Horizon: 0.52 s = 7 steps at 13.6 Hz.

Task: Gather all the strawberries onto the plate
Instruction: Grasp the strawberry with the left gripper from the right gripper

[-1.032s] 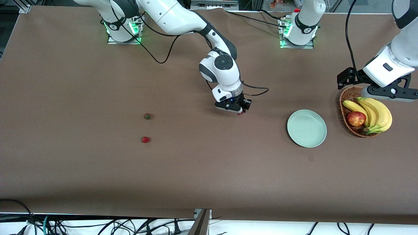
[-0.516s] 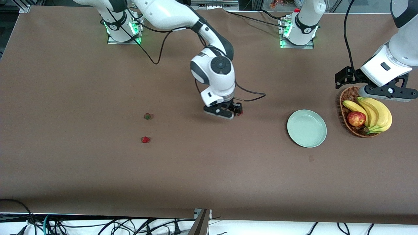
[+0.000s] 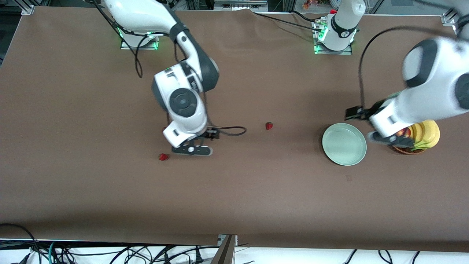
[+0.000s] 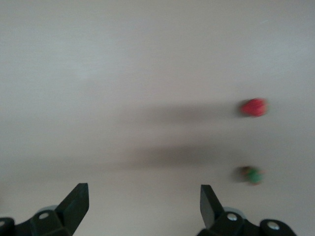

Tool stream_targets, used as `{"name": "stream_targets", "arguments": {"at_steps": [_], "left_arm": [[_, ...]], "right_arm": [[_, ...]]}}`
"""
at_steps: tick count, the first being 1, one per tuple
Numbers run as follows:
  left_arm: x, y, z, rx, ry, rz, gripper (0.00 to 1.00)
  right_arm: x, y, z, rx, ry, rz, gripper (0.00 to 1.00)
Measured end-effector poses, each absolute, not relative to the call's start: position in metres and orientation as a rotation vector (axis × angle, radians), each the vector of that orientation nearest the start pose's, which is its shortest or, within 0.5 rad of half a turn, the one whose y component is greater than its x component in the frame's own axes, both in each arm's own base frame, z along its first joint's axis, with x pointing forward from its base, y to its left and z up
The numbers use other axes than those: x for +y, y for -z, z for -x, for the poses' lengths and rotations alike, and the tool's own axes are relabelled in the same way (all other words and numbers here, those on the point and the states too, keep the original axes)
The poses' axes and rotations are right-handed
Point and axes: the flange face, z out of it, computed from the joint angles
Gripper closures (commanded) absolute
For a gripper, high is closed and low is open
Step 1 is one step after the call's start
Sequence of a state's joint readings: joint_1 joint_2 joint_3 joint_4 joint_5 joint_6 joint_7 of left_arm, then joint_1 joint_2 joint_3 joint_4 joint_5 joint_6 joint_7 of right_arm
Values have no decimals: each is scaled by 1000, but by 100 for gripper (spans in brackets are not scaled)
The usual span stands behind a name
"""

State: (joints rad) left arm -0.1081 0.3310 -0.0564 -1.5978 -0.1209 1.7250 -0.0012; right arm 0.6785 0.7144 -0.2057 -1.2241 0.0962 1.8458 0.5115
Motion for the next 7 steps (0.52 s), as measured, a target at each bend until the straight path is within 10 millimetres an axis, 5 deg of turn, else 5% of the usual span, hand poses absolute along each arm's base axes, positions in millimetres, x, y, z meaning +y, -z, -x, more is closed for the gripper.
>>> {"name": "stream_targets", "arguments": {"at_steps": [2,7], "left_arm": [[-169,-375,-627,189,-381,3216,0],[-295,-301,-598,141,-377,3179,0]], "right_arm": [[332,-331,-641,-21,-131,3259,0],[254,-240,-625,-104,-71,3274,1]]}}
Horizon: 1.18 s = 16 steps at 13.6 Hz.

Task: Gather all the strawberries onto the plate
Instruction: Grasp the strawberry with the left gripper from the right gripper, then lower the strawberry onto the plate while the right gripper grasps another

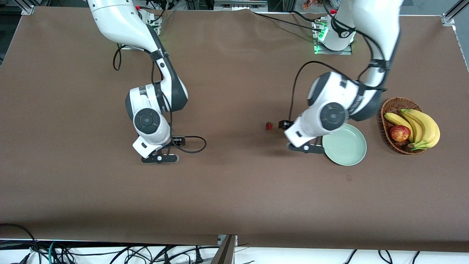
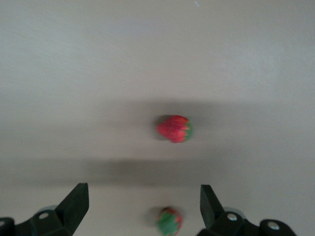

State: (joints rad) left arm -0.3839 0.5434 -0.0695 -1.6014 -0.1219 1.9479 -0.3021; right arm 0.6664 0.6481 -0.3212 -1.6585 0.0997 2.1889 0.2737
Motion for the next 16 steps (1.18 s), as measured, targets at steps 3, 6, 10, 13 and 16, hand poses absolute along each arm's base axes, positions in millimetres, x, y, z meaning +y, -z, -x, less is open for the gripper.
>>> {"name": "stream_targets", "arguments": {"at_steps": [3,6,10,13,16], "left_arm": [[-315,-250,-588,157,-307,3193,0],[-348,-213,-550,208,-260,3190,0],[-360,-191,-523,217,-252,3180,0],[-366,-186,-515,232,-241,3177,28],[-368,-184,-511,254,-223,3166,93]], "right_arm": [[233,-210,-601,-23,-126,3230,3],[225,-199,-584,28,-193,3209,7],[217,-200,-570,42,-229,3202,23],[214,-196,-565,48,-225,3202,28],[207,-182,-556,54,-184,3206,43]]}}
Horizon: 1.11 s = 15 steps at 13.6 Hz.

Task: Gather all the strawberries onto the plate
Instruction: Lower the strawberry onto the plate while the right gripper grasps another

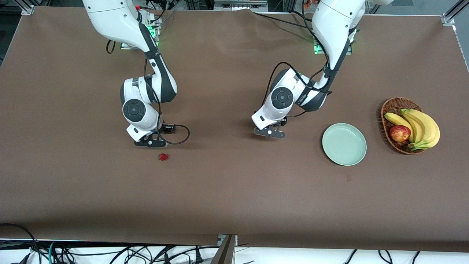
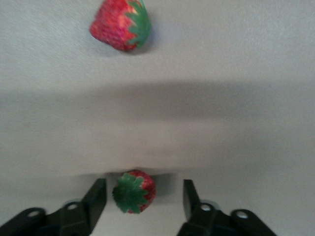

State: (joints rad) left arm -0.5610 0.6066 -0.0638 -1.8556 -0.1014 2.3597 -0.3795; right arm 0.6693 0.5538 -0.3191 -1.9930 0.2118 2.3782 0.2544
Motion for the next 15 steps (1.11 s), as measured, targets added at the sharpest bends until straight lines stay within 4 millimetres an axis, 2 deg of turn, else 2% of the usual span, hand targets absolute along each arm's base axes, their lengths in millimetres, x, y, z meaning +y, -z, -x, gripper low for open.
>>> {"name": "stream_targets", "arguments": {"at_steps": [1,4,5,7,9,11,13,15], "left_arm": [[-367,-184,-512,252,-221,3164,100],[-359,-186,-517,239,-218,3155,100],[-353,-192,-521,247,-215,3135,100],[-327,-219,-539,238,-200,3093,100],[-282,-255,-565,181,-184,3091,100],[-218,-282,-589,258,-222,3089,100],[-158,-296,-607,394,-275,3086,100],[-103,-289,-617,618,-309,3018,100]], "right_arm": [[206,-179,-554,54,-181,3207,51],[208,-179,-553,49,-176,3205,76],[209,-179,-552,47,-176,3205,81],[210,-180,-553,46,-172,3203,81],[216,-182,-553,51,-167,3189,81],[236,-191,-553,84,-158,3155,81],[277,-213,-550,145,-136,3106,81],[338,-244,-542,260,-92,3037,81]]}}
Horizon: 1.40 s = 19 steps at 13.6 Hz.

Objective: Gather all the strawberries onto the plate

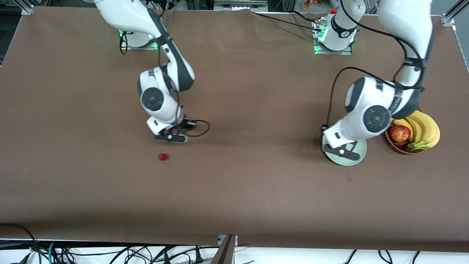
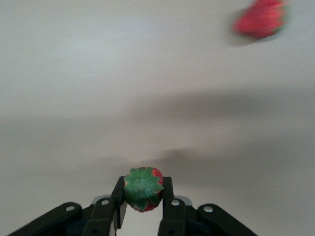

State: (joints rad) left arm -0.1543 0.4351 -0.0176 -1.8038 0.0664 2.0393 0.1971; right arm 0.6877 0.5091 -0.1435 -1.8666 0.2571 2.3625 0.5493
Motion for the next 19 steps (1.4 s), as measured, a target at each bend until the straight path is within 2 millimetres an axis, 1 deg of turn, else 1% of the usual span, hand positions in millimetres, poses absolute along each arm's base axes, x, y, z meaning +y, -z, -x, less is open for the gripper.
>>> {"name": "stream_targets", "arguments": {"at_steps": [1,2,3,4,5,6,7,9,10,11,12,13,14,15,17,18,19], "left_arm": [[-75,-280,-620,722,-338,2961,100],[-52,-270,-623,791,-362,2934,100],[-32,-259,-625,841,-374,2925,93],[-22,-250,-626,878,-380,2922,68],[-19,-243,-626,897,-391,2921,43],[-23,-237,-624,904,-404,2926,15],[-28,-233,-623,911,-412,2933,0],[-33,-231,-622,920,-420,2937,0],[-33,-231,-621,920,-434,2937,0],[-34,-231,-620,922,-449,2936,0],[-36,-232,-620,924,-456,2936,0],[-38,-233,-621,927,-456,2935,0],[-42,-235,-621,933,-451,2935,0],[-48,-238,-622,940,-444,2937,0],[-65,-245,-621,899,-445,2955,0],[-75,-247,-619,848,-452,2995,0],[-85,-249,-618,772,-459,3063,0]], "right_arm": [[371,-259,-536,326,-71,3002,81],[403,-272,-528,385,-52,2971,81],[435,-281,-519,441,-39,2944,81],[466,-281,-509,505,-36,2922,80],[497,-276,-500,578,-34,2899,79],[525,-267,-494,647,-24,2869,76],[551,-256,-491,714,-6,2829,74],[587,-238,-492,828,57,2706,67],[599,-228,-492,871,88,2638,62],[608,-216,-489,897,108,2592,51],[614,-203,-484,906,116,2573,31],[617,-193,-480,908,118,2569,17],[619,-189,-478,906,121,2570,12],[619,-190,-479,903,127,2569,9],[616,-198,-486,902,142,2582,9],[611,-204,-493,895,150,2625,9],[601,-214,-502,860,151,2701,9]]}}
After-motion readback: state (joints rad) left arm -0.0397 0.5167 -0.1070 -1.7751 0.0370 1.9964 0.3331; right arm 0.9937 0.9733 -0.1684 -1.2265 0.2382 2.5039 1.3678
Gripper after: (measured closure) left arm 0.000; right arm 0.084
